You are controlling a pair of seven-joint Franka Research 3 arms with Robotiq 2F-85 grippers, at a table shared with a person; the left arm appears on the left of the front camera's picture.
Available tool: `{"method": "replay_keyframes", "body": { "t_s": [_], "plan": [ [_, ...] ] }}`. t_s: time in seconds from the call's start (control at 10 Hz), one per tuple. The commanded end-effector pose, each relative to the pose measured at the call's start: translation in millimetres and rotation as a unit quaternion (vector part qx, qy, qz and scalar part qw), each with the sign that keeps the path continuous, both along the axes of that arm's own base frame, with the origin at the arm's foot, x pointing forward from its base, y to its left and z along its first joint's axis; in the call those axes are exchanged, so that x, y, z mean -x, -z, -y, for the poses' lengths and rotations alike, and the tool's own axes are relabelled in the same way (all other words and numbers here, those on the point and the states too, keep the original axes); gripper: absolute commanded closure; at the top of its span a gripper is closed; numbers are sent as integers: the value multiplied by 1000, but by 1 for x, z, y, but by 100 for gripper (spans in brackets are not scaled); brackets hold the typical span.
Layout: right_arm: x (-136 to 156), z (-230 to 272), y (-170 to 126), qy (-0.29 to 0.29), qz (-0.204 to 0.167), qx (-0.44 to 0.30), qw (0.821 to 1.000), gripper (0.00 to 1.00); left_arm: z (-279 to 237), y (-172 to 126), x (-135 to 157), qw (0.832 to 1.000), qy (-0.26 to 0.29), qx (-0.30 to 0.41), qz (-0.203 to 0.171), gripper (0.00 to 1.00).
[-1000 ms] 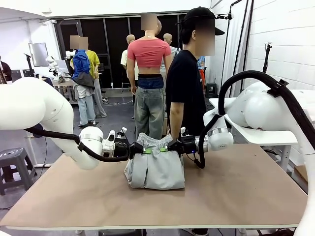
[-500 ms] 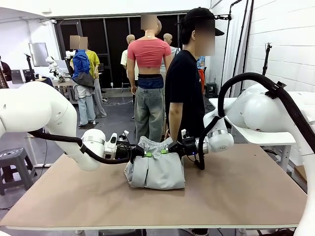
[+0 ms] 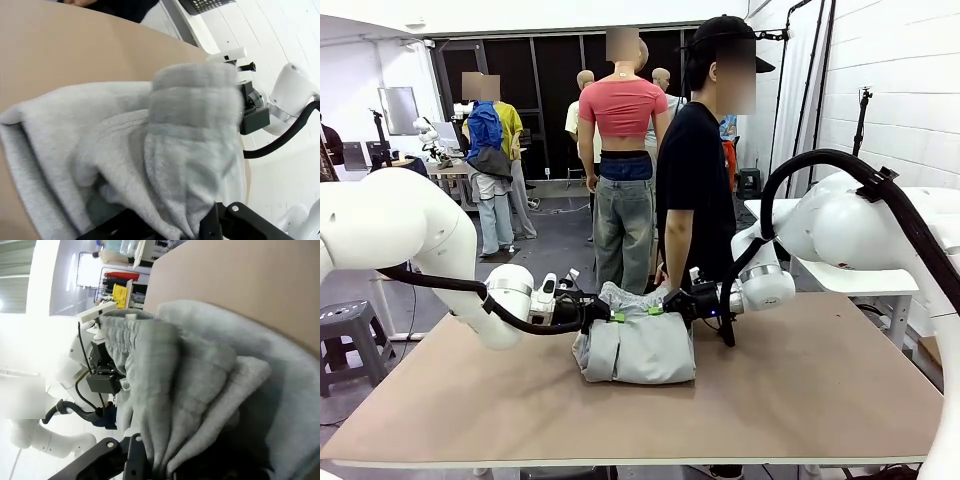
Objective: Fold the training pants.
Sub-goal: Fold the Training pants in half.
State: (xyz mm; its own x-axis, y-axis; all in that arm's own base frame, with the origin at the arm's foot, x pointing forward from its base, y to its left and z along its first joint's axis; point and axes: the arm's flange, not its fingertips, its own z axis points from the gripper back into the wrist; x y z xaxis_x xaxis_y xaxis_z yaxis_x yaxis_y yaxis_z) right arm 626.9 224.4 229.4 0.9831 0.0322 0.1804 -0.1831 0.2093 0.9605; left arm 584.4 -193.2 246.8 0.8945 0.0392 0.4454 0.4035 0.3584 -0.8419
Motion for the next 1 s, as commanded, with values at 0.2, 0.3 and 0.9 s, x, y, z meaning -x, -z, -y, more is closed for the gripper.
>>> {"method": "replay_keyframes", "body": {
  "t_s": [0.2, 0.3, 0.9],
  "plan": [
    [-8, 31, -2, 34, -29, 56, 997, 5, -25, -7, -2, 999, -24, -33, -33, 7],
    [-6, 36, -4, 38, -28, 61, 997, 0, -28, -14, 1, 998, -31, -39, -33, 0],
    [10, 74, -64, 70, 7, 82, 994, 0, -68, -84, 32, 994, -84, -58, 30, 0]
  ]
}}
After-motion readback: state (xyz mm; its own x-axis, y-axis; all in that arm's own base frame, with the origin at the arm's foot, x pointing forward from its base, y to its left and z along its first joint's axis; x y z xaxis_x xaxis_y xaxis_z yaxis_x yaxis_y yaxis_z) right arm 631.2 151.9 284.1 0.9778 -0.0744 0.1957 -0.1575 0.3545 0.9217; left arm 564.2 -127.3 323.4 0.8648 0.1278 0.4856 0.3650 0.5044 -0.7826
